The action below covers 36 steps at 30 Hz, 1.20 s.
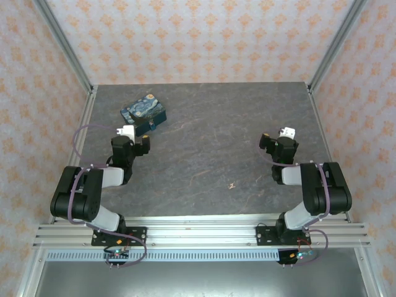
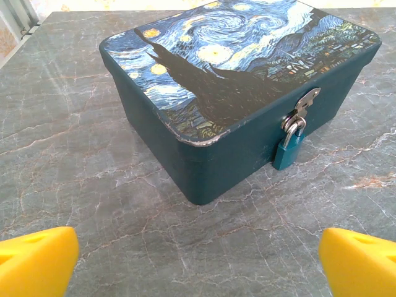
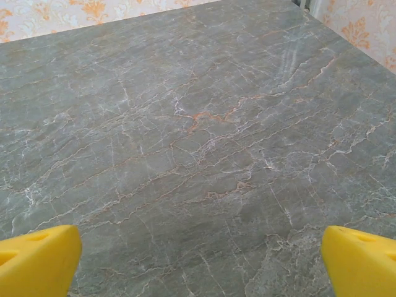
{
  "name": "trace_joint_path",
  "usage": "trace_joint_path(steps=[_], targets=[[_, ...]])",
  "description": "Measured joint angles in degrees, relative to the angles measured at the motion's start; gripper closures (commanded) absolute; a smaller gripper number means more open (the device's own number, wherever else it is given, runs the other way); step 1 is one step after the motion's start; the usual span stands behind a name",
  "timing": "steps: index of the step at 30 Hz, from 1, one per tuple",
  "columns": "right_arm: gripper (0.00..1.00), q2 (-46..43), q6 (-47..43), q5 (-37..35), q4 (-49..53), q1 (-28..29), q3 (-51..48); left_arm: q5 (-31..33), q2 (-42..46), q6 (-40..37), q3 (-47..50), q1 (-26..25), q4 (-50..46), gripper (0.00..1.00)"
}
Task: Unlock the padlock with the key
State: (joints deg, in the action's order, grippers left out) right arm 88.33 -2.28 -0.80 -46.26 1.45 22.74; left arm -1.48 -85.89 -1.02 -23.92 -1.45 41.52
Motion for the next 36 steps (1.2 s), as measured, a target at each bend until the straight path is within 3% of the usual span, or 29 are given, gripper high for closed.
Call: trace_joint_path(steps=[28, 36], targets=[[0.01, -0.48, 0.07, 0.24, 0.46, -0.02, -0.09, 1.25, 0.02, 0.11, -0.76, 0.00, -1.81, 0.00], [0.01, -15.96, 3.34, -2.43, 11.15, -0.02, 0.79, 2.03, 4.76, 0.98, -10.38, 0.00, -16.39, 0.00]])
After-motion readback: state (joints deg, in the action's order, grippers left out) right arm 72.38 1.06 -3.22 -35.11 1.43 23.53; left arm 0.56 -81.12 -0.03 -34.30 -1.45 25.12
